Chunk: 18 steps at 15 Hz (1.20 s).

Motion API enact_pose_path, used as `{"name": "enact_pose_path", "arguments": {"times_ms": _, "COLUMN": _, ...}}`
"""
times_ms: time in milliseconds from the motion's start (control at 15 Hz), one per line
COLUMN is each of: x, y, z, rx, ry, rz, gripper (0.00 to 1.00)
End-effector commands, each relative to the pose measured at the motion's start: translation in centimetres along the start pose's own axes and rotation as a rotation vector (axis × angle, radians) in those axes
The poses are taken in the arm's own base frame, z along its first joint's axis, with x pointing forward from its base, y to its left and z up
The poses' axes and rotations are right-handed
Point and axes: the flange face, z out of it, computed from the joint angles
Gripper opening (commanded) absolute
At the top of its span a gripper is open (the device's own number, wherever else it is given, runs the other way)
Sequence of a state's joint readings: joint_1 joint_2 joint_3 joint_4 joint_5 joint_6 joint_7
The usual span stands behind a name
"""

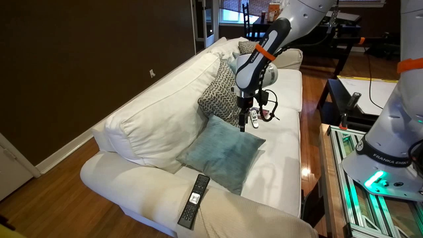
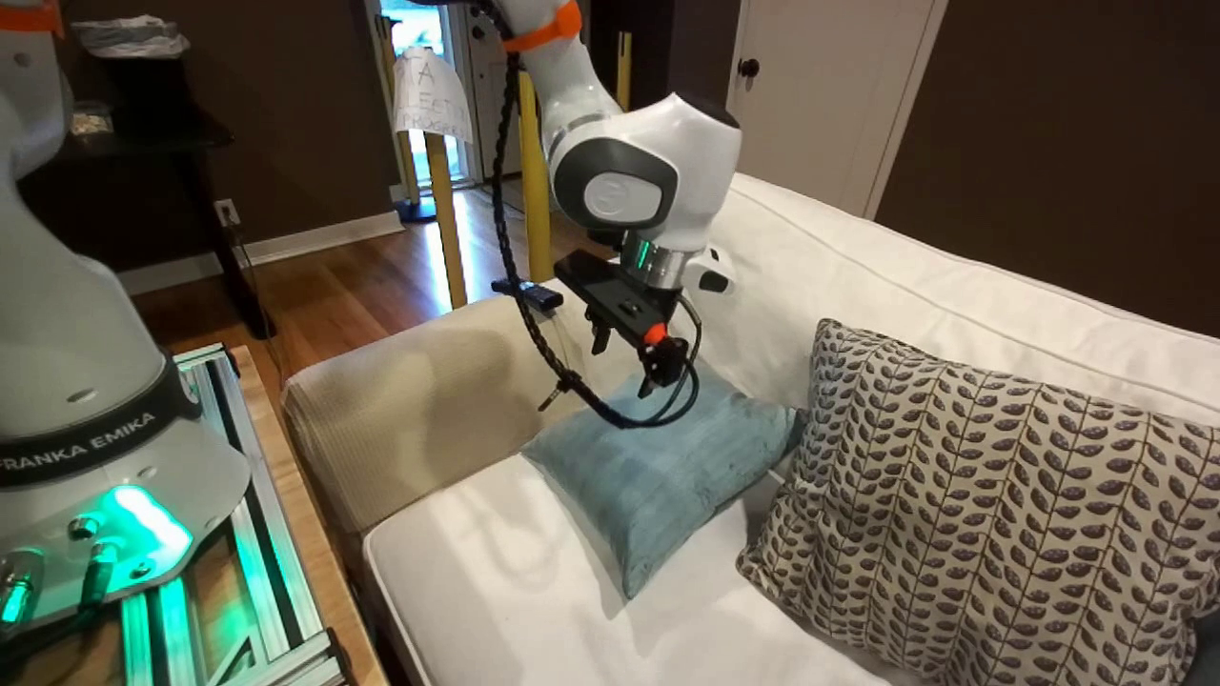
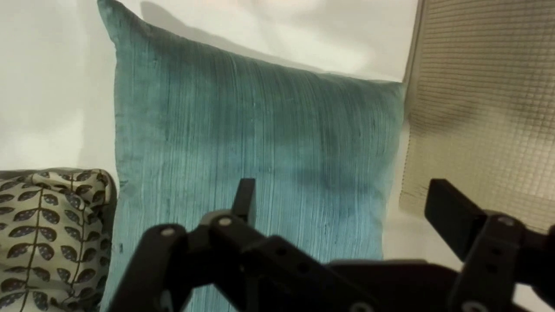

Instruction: Move the first left blue pillow forward, then put the first left brown pillow on the blue pillow

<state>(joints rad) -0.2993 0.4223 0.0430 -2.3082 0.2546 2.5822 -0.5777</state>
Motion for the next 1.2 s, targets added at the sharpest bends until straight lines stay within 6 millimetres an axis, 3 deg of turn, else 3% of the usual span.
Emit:
{"name": "enact_pose_path", "arguments": {"times_ms": 0, "x": -3.4, "y": 3.4, "z": 1.1, "rx": 0.096, "ry": 0.046, "rz": -0.004, "gripper": 1.00}}
{"name": "enact_pose_path", "arguments": {"times_ms": 333, "x": -8.7, "y": 8.7, "z": 3.4, "rx": 0.170, "ry": 0.059, "rz": 0.154, "gripper": 1.00}}
{"name": "enact_pose_path", "arguments": {"times_ms": 533, "x": -10.7, "y": 11.0, "z": 4.9, "rx": 0.212, "ry": 0.085, "rz": 0.294, "gripper": 1.00}}
{"name": "enact_pose_path", "arguments": {"times_ms": 800, "x": -12.7, "y": 13.4, "z": 6.9, "rx": 0.288, "ry": 0.131, "rz": 0.531, "gripper": 1.00}}
{"name": "enact_pose_path", "arguments": {"times_ms": 1000, "x": -12.8, "y": 14.7, "z": 8.3, "rx": 0.321, "ry": 0.176, "rz": 0.659, "gripper": 1.00}}
{"name": "enact_pose_path", "arguments": {"times_ms": 1067, "x": -13.2, "y": 13.9, "z": 6.9, "rx": 0.312, "ry": 0.151, "rz": 0.596, "gripper": 1.00}}
{"name": "enact_pose_path", "arguments": {"times_ms": 1133, "x": -13.2, "y": 14.2, "z": 7.2, "rx": 0.313, "ry": 0.152, "rz": 0.604, "gripper": 1.00}}
